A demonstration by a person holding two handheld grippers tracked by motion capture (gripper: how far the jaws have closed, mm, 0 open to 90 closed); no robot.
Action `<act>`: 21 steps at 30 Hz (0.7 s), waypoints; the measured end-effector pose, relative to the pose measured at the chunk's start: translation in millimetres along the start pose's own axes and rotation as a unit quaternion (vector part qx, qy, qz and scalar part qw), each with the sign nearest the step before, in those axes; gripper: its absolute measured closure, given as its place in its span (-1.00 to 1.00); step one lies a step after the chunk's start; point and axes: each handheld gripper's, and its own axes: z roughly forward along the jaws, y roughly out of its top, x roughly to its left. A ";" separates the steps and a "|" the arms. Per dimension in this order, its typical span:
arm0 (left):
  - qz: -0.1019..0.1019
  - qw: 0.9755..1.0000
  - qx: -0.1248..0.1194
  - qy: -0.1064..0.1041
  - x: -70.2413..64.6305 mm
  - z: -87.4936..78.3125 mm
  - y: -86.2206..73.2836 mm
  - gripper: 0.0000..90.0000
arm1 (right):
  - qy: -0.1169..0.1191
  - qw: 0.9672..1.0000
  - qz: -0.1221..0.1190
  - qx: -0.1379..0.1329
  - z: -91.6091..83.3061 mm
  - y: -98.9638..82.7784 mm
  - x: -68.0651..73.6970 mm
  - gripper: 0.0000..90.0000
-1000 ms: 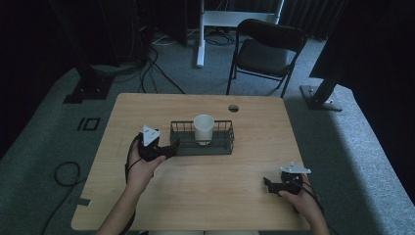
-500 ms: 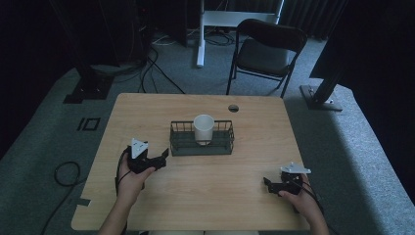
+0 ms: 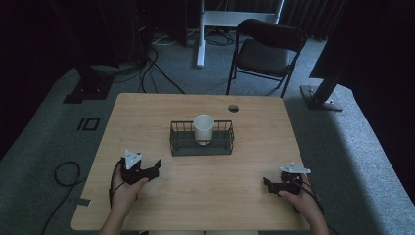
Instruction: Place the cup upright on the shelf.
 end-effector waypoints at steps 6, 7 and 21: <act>-0.009 1.000 0.015 0.007 7.6 -2.1 -9.8 -0.73 | 0.000 1.000 0.000 0.000 0.0 0.0 0.0 -0.75; -0.013 1.000 0.017 0.008 9.0 -2.7 -11.2 -0.73 | 0.000 1.000 0.000 0.000 0.0 0.0 0.0 -0.75; -0.041 0.996 0.029 0.072 34.5 -14.6 -22.2 -0.73 | 0.000 1.000 0.000 0.000 0.0 0.0 0.0 -0.75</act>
